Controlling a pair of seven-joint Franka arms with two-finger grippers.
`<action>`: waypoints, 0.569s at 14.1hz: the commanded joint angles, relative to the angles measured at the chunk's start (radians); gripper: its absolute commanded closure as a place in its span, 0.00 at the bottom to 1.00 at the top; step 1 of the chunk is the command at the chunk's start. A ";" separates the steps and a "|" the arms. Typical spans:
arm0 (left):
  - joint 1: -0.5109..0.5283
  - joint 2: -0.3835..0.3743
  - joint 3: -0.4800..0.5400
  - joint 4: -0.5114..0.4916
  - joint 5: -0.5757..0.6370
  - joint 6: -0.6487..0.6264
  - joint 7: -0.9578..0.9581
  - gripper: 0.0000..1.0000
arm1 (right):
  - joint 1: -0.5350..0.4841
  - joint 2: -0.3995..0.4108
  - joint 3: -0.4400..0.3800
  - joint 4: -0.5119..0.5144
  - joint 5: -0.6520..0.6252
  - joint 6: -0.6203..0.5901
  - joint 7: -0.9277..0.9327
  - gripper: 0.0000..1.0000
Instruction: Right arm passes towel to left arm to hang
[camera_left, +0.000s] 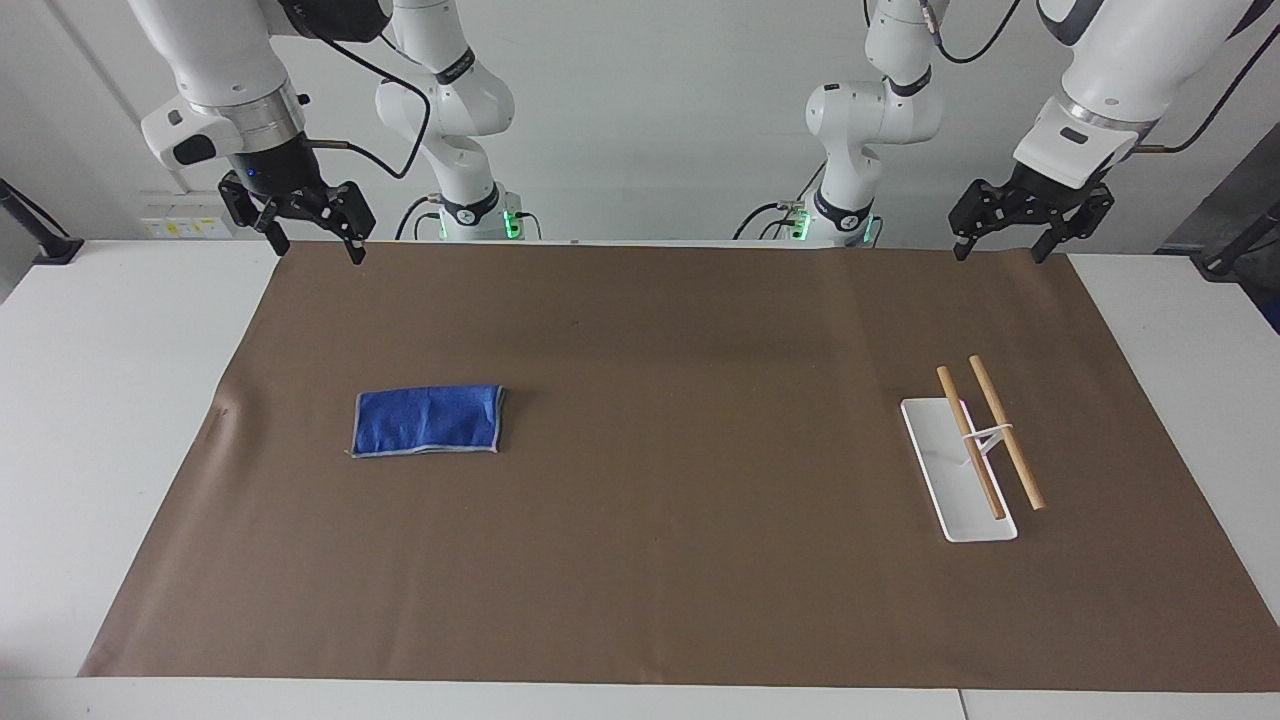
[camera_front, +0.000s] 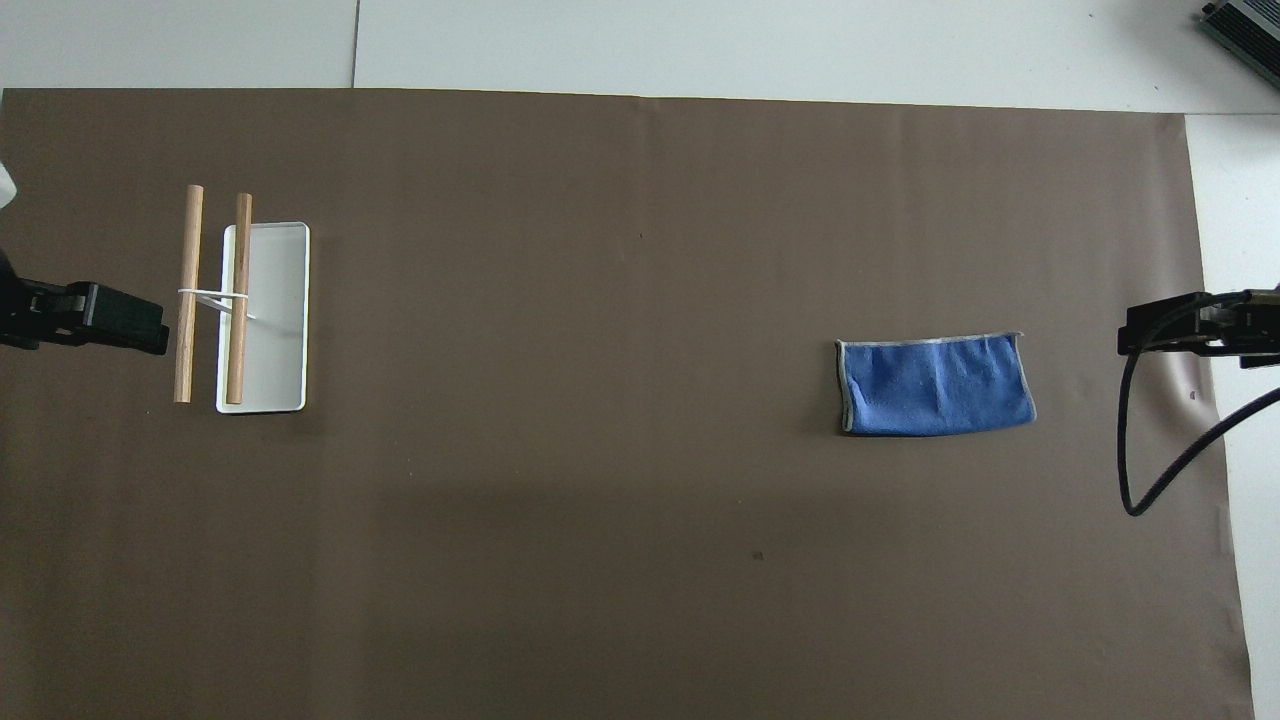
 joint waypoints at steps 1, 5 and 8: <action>0.002 -0.024 0.003 -0.025 -0.003 0.000 0.006 0.00 | -0.004 -0.005 0.003 -0.002 0.018 -0.027 0.020 0.00; 0.002 -0.024 0.003 -0.025 -0.003 0.000 0.005 0.00 | -0.002 -0.044 0.003 -0.093 0.018 0.058 0.015 0.00; 0.004 -0.024 0.003 -0.025 -0.003 0.000 0.005 0.00 | -0.001 -0.106 0.003 -0.265 0.018 0.224 0.015 0.00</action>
